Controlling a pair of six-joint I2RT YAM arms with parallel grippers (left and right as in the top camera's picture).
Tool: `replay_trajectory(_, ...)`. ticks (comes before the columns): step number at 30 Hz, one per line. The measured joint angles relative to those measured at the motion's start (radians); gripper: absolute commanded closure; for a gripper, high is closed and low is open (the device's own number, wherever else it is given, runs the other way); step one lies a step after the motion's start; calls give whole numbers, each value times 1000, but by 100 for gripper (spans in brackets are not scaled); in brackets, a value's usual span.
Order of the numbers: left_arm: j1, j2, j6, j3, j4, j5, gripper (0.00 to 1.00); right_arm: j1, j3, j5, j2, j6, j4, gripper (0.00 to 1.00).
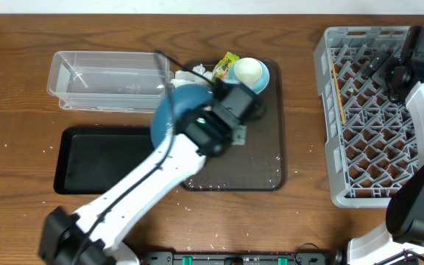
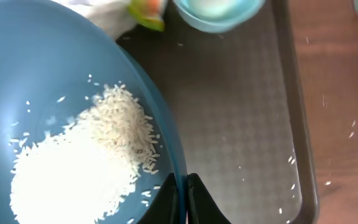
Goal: Sort waste into correct bins and load items into the dishwasher rack
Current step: 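Lift the blue plate with the left gripper toward the black tray, then tilt the blue plate over the black tray to pour out the rice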
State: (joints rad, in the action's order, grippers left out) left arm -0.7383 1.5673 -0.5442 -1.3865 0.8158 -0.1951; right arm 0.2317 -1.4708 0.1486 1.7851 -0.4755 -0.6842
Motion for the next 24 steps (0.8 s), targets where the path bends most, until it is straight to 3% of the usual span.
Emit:
replay_trajectory(11, 186, -152, -46, 0, 61, 179, 94, 0, 0, 0, 0, 0, 0, 1)
replay_trajectory(24, 423, -186, -43, 0, 121, 424, 94, 0, 0, 0, 0, 0, 0, 1)
